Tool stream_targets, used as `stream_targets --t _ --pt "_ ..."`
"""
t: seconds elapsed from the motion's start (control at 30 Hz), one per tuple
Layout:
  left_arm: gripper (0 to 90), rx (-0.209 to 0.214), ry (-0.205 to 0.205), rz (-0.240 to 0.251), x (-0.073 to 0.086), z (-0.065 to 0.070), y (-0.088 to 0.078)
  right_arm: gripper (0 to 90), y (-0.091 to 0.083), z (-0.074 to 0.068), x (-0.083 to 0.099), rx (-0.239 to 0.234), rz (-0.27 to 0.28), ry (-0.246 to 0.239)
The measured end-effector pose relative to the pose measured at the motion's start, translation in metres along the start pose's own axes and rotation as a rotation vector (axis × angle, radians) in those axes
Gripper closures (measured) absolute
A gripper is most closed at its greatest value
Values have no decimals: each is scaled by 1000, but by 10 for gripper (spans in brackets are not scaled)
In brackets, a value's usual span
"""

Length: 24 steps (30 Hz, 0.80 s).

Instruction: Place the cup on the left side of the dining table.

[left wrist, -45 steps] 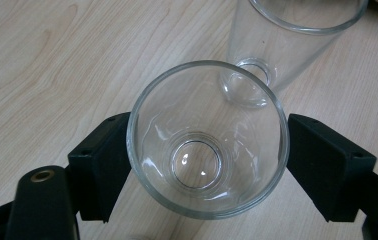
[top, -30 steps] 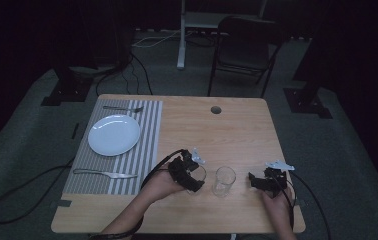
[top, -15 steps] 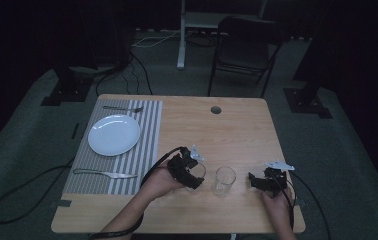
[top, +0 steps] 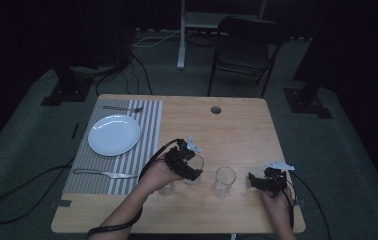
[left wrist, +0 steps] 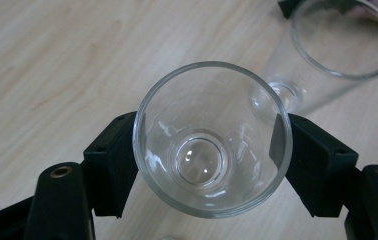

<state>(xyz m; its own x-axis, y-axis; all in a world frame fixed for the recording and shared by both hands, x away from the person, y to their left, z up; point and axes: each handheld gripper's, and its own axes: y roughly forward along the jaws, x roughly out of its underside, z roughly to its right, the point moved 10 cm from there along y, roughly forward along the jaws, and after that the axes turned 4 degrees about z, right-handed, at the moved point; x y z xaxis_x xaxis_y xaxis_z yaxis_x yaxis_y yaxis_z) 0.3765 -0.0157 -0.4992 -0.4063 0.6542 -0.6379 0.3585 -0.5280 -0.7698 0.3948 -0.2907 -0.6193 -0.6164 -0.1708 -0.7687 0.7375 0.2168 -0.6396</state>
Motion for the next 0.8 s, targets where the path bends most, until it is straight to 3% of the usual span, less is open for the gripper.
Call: stream_targets --t 0.23,0.8 --pt "292 -38 -48 22 2 -20 -9 126 0 0 0 0 1 0" --pt "292 -146 -162 18 29 -71 -36 126 0 0 0 1 2 1"
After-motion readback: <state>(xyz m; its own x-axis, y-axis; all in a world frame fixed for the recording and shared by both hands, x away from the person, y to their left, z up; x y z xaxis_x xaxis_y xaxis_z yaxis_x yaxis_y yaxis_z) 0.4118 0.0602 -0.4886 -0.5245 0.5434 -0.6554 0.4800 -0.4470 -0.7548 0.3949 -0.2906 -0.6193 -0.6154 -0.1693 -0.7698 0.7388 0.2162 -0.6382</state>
